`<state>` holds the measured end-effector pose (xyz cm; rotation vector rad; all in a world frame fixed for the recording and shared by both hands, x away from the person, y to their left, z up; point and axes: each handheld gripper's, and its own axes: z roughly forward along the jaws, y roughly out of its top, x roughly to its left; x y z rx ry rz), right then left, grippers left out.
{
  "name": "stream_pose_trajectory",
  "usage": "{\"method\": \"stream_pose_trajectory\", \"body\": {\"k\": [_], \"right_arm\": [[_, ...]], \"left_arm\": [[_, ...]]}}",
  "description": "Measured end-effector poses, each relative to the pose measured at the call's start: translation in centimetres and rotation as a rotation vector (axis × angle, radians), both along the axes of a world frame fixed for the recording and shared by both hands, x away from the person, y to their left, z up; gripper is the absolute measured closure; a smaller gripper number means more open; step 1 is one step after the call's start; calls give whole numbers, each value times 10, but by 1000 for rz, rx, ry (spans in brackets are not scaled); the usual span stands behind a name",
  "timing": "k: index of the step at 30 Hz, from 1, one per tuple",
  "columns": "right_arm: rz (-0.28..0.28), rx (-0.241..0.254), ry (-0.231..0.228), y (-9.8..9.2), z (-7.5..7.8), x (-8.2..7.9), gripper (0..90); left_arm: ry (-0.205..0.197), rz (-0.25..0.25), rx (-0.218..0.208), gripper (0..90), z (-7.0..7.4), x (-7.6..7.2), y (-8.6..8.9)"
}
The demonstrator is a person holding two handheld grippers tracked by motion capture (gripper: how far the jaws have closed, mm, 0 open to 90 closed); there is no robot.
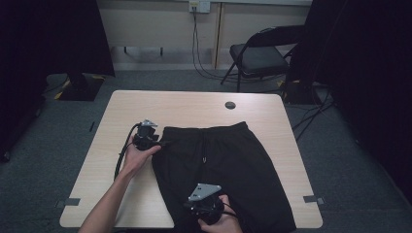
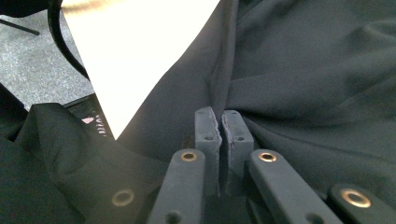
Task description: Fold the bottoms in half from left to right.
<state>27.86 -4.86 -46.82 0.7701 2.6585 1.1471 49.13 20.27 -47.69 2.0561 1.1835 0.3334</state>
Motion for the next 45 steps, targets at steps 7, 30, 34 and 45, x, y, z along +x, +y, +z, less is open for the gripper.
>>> {"method": "stream_pose_trajectory", "body": {"k": [7, 30, 34, 45], "right_arm": [[-4, -2, 4, 1, -2, 2, 864], [-32, 107, -33, -4, 35, 8, 885], [-28, 155, -52, -3, 53, 7, 887], [15, 187, -98, 16, 84, 3, 888]], "left_arm": [[-19, -12, 114, 394, -11, 5, -19], [-38, -6, -106, 876, 28, -4, 19], [-41, 20, -107, 875, 41, -5, 27], [-68, 48, -148, 875, 80, -12, 56]]}}
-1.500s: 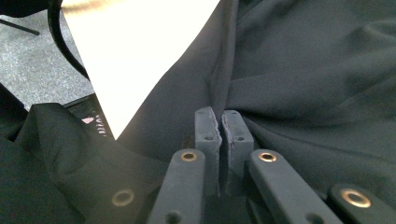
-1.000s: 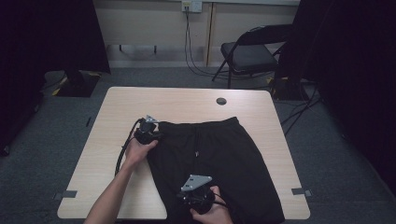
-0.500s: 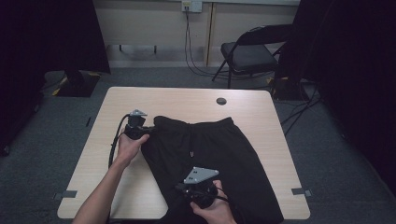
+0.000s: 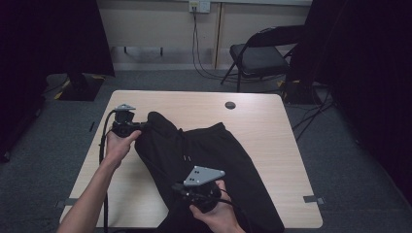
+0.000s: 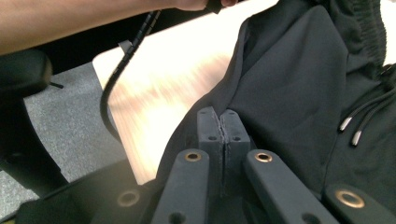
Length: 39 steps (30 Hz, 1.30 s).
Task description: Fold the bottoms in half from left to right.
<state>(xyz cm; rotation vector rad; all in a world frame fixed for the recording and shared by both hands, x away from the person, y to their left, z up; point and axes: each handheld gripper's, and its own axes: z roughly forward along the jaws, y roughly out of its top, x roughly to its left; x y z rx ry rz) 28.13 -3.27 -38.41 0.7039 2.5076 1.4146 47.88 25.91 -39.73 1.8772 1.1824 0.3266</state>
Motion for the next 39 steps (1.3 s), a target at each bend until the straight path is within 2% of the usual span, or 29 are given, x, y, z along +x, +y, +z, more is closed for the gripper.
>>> {"method": "stream_pose_trajectory", "body": {"k": [2, 3, 4, 7, 9, 10, 11, 13, 15, 16, 21, 22, 23, 24, 26, 27, 29, 31, 33, 35, 36, 37, 39], "right_arm": [[20, 12, -18, 10, 12, 0, 888], [23, 16, -26, 13, 16, 0, 888], [29, 21, -35, 17, 20, 0, 888], [43, 38, -48, 24, 26, -1, 887], [45, 40, -39, 27, 21, 0, 886], [43, 36, -28, 28, 16, 1, 885], [43, 30, -20, 28, 12, 2, 884], [39, 18, -3, 27, 3, 2, 881], [39, 7, 6, 26, -3, 2, 881], [39, 2, 8, 25, -5, 2, 879], [43, 25, 18, 22, -7, 1, 855], [52, 31, 10, 22, -5, -1, 886], [55, 28, 9, 23, -4, -1, 899], [49, 4, 7, 24, -5, -1, 899], [45, -3, 10, 25, -6, 0, 899], [59, -3, 37, 28, -15, 3, 884], [69, -25, 42, 32, -26, 5, 841], [84, -49, 81, 39, -39, 9, 789], [76, -85, 85, 48, -51, 14, 717], [68, -107, 107, 59, -60, 22, 677], [68, -107, 107, 59, -60, 22, 677], [61, -123, 108, 70, -65, 30, 631], [64, -141, 114, 81, -70, 36, 612]], "left_arm": [[-16, 0, 2, 875, 15, -2, 6], [-16, 0, 2, 876, 15, -2, 6], [-39, 6, 6, 876, 27, -5, 11], [-48, 28, -3, 875, 35, -7, 20], [-42, 34, 7, 875, 34, -7, 22], [-25, 47, 26, 874, 27, -7, 25], [-25, 47, 26, 874, 27, -7, 25], [-2, 56, 23, 873, 12, -6, 29], [2, 57, 21, 872, 7, -6, 29], [16, 62, 13, 871, 0, -6, 31], [24, 61, 13, 869, -3, -5, 29], [23, 60, 21, 869, -3, -5, 27], [22, 58, 24, 868, -3, -5, 26], [22, 50, 27, 867, -3, -5, 23], [24, 51, 35, 865, -3, -5, 21], [29, 51, 33, 863, -4, -4, 19], [29, 51, 28, 863, -6, -3, 17], [34, 50, 32, 863, -8, -2, 16], [36, 53, 32, 862, -10, -1, 16], [37, 52, 30, 862, -11, -1, 16], [37, 52, 30, 861, -11, -1, 16], [38, 52, 36, 859, -12, -1, 15], [40, 49, 37, 858, -12, -1, 15]]}}
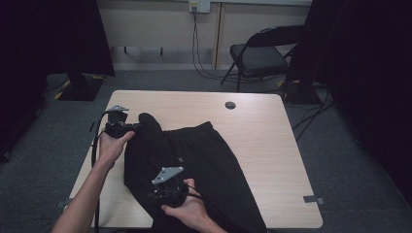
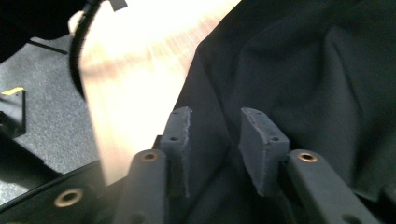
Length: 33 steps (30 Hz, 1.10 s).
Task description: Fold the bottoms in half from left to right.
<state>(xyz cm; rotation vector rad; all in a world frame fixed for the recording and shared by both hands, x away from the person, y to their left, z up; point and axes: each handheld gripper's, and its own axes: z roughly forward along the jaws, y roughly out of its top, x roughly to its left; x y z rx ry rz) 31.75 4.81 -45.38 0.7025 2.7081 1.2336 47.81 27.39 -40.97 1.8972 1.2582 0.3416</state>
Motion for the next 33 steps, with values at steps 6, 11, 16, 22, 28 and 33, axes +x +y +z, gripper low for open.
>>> {"method": "stream_pose_trajectory", "body": {"k": [6, 11, 16, 22, 28, 33], "right_arm": [[-20, -55, 29, 14, -23, 11, 617], [6, -77, 41, 13, -30, 1, 710], [39, -34, 61, 8, -30, -12, 889], [70, 41, 35, 0, -6, -24, 899], [72, 177, -63, -17, 53, -36, 900], [49, 260, -111, -30, 85, -35, 900]], "left_arm": [[-1, 7, 1, 851, -2, 1, 0], [4, 24, 4, 843, -8, 0, 6], [32, 57, 4, 830, -21, 0, 17], [41, 62, -7, 841, -26, -1, 25], [20, 44, -6, 874, -8, -5, 26], [1, 79, -8, 877, 18, -4, 32]]}}
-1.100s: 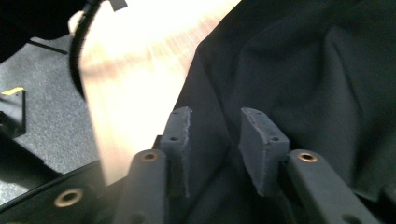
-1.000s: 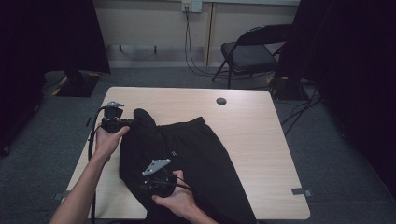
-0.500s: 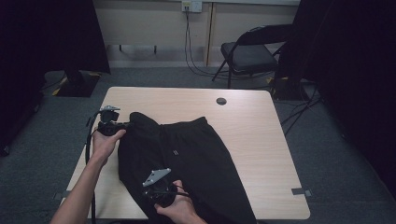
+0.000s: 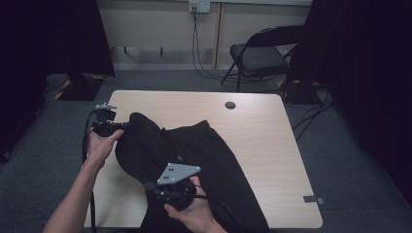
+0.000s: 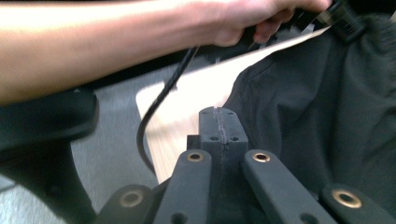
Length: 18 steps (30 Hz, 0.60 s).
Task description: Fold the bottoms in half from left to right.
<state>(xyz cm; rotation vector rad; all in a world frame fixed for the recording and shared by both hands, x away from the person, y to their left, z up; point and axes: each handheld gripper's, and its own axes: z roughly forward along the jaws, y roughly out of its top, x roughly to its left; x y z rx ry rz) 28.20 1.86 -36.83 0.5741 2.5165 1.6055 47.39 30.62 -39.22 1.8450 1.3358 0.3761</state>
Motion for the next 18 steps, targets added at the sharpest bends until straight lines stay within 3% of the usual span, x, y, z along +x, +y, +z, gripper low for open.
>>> {"method": "stream_pose_trajectory", "body": {"k": [4, 8, 9, 10, 11, 13, 14, 16, 18], "right_arm": [[-26, 38, -17, -7, 13, 5, 900], [-61, 44, -26, -19, 12, 8, 900], [-97, 50, -22, -35, 10, 10, 900], [-113, 53, -23, -40, 9, 10, 900], [-140, 51, -25, -50, 9, 12, 900], [-152, 50, -26, -56, 10, 12, 900], [-193, 44, -41, -74, 11, 14, 900], [-206, 44, -41, -80, 11, 14, 900], [-250, 44, -46, -98, 10, 15, 900]], "left_arm": [[-8, 27, 1, 877, 18, 0, -5], [0, 16, -18, 875, 12, 5, -19], [1, -8, -60, 874, 8, 9, -31], [1, -8, -60, 873, 8, 9, -31], [0, -21, -96, 873, 7, 14, -45], [-3, -29, -95, 872, 9, 16, -54], [-6, -51, -94, 870, 12, 22, -70], [-15, -64, -91, 870, 15, 24, -79], [-17, -60, -113, 867, 16, 30, -92]]}}
